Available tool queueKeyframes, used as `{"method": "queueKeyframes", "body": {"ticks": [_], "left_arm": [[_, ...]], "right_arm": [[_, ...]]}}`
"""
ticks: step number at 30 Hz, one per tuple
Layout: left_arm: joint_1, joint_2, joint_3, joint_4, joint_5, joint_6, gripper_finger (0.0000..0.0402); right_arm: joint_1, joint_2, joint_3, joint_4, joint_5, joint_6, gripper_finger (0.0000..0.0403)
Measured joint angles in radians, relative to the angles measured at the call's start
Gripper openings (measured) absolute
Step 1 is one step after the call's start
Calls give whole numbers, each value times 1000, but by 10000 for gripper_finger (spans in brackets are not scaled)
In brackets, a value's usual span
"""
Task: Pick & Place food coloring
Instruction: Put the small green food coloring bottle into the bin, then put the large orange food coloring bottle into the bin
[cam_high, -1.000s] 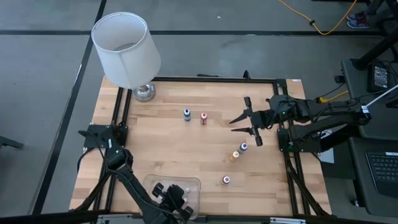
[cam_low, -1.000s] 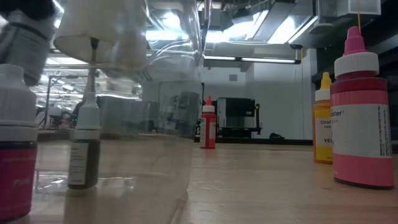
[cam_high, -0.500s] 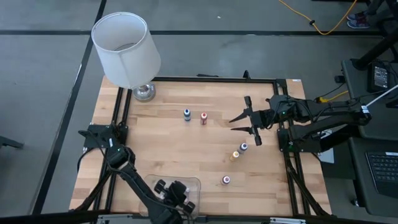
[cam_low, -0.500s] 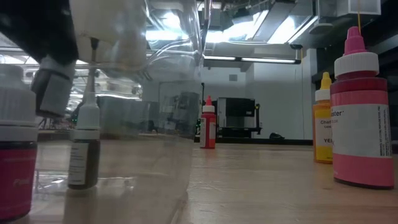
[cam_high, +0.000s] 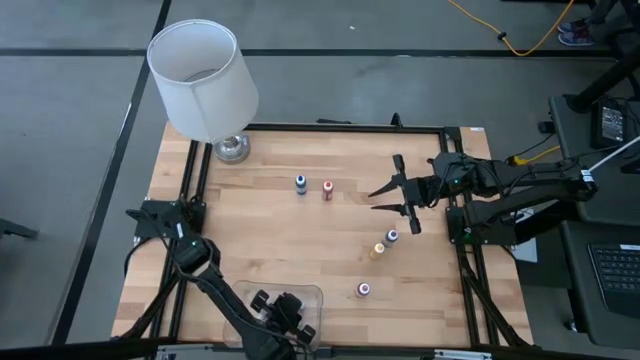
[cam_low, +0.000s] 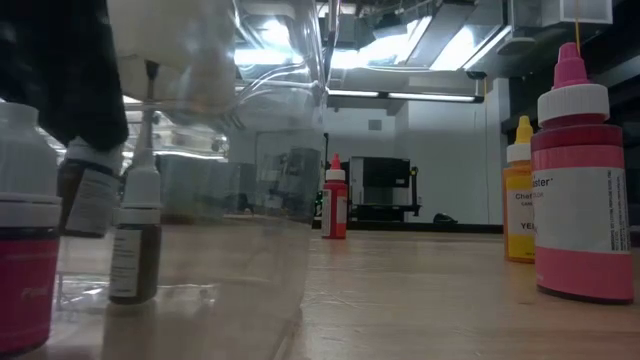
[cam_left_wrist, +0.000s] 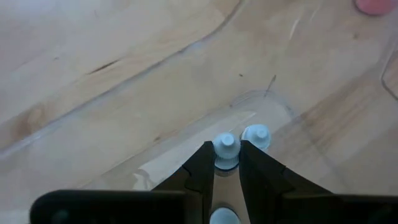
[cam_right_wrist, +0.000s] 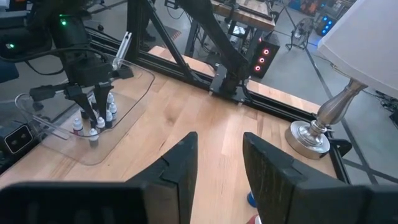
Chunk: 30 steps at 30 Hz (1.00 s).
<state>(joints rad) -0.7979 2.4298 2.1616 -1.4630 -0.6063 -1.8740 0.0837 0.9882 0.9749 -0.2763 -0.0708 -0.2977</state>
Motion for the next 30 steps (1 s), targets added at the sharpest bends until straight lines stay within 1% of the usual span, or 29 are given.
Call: {"method": "queueKeyframes", "body": {"ticks": [5,8,17,24,30], "left_arm": [[2,20,0,11,4,0,61],[2,29,0,20,26,0,61],[2,34,0,15,41,-13,63],[2,34,0,14,82,7,94],[2,34,0,13,79,10,127]], "right_arm": [[0,0,0,-2,0,0,129],[0,0,0,-3,0,0,129],[0,0,0,-4,0,1,129],[0,0,0,-4,0,1,129],[0,0,0,-5,0,1,129]]}}
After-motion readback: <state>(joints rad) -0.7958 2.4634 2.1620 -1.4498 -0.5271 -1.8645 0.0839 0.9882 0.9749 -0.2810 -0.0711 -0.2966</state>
